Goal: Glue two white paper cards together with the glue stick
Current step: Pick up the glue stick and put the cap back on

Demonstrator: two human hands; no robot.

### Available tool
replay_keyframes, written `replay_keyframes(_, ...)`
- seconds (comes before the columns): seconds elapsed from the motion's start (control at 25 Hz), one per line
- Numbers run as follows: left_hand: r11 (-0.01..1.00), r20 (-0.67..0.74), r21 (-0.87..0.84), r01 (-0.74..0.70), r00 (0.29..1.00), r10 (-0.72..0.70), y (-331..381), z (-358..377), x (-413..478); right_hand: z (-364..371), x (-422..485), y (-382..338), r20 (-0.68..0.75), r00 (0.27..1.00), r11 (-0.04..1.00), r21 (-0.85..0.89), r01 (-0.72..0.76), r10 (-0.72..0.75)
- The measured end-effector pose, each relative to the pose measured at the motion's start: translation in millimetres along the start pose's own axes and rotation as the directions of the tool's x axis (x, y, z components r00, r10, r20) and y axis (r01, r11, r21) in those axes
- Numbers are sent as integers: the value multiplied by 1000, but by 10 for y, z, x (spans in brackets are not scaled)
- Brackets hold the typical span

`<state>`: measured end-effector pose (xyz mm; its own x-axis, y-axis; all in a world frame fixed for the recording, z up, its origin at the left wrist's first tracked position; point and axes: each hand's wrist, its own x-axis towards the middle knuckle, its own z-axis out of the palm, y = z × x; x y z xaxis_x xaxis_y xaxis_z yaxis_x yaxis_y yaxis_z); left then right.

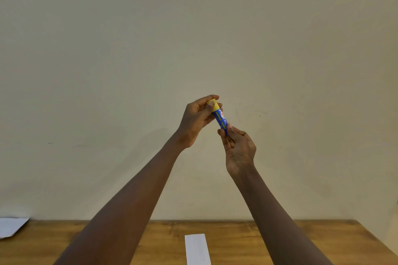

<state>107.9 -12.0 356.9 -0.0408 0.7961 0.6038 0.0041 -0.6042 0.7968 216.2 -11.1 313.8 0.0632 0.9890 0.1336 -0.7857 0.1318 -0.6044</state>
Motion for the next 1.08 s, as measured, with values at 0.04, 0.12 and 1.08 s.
replay_keyframes(0.04,999,-42,-34,-21,999,19,-23,30,-14,15,-9,12,-13,1000,1000,7,-4,4)
replay_keyframes(0.12,995,-113,-84,-59,992,49,-89,83,-51,46,-34,57,-64,998,1000,-2,-12,12)
replay_keyframes(1.08,956,-30,215,201,980,-199,-849,245,-312,-676,344,415,438,887,212,-862,461,-149)
